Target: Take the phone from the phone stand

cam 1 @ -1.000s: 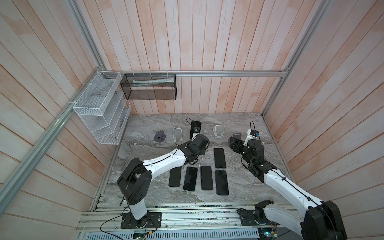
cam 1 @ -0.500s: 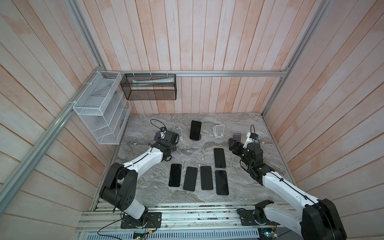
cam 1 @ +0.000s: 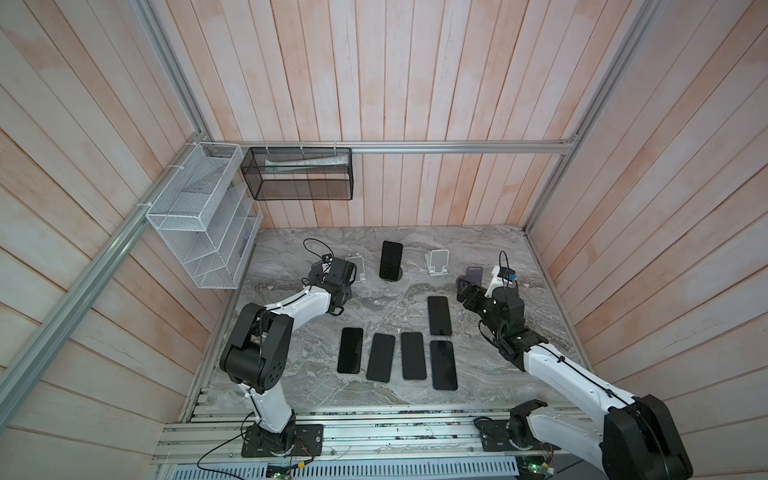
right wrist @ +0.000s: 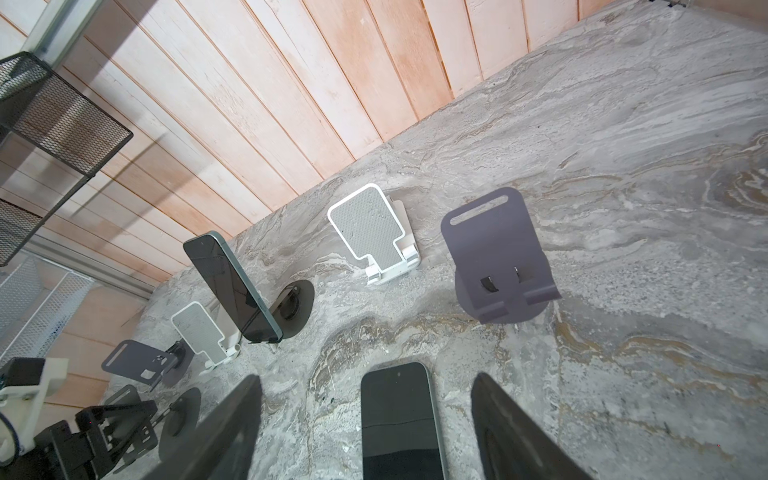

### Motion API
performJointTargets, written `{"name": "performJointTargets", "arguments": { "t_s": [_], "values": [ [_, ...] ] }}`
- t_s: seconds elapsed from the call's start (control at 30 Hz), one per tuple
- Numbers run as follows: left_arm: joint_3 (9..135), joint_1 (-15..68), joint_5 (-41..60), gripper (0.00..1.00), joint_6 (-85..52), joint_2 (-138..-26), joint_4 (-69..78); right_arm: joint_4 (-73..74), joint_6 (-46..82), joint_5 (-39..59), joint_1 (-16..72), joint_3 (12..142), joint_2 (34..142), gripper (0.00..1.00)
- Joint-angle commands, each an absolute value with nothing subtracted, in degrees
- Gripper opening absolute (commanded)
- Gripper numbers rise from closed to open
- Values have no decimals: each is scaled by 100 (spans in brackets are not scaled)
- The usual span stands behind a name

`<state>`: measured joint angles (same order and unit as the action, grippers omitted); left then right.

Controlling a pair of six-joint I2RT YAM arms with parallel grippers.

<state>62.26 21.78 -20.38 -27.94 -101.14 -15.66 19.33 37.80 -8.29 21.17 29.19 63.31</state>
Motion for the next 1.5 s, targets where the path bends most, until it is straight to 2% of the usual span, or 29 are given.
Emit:
{"name": "performJointTargets", "arguments": {
  "t_s": [0.0, 0.07, 0.1, 0.13, 0.3, 0.47, 0.63, 0.8, 1.0, 1.23, 1.37, 1.47],
  "values": [
    [6388, 2125, -1697, 79, -2660, -10240, -1768, 2079, 3671, -895, 2209, 2931, 6458, 81],
    [6443, 2136, -1447, 88, -2576, -10083, -1896, 2133, 3590, -914, 2280, 2913, 6465, 83],
    [6420, 2143, -1364, 96, -2562, -9955, -1920, 2176, 3555, -982, 2356, 2897, 6467, 83],
    [6401, 2141, -1333, 98, -2558, -9824, -1936, 2209, 3524, -1048, 2403, 2889, 6464, 84],
    [6444, 2141, -1365, 99, -2538, -9086, -2273, 2494, 3296, -1471, 2703, 2793, 6662, 84],
    [6529, 2135, -1035, 98, -2448, -8162, -2441, 2551, 3199, -1219, 2750, 2874, 6881, 83],
    [6482, 2234, -558, 97, -2412, -7475, -1715, 2742, 3360, -1317, 2749, 2731, 6953, 83],
    [6893, 2695, -402, 97, -2387, -8020, -1285, 2973, 3458, -1899, 2751, 2591, 7301, 84],
    [7860, 3245, -582, 100, -2264, -8943, -1372, 2607, 3278, -1586, 2758, 2915, 7480, 86],
    [7871, 3274, -174, 100, -2512, -8823, -203, 2849, 3313, -1563, 2760, 2713, 7216, 87],
    [8512, 3278, -105, 100, -2354, -9436, -788, 2726, 3332, -1684, 2759, 2731, 7151, 87],
    [8813, 3277, -508, 100, -2341, -9729, -1104, 2764, 3357, -1733, 2760, 2666, 7068, 88]
  ]
}}
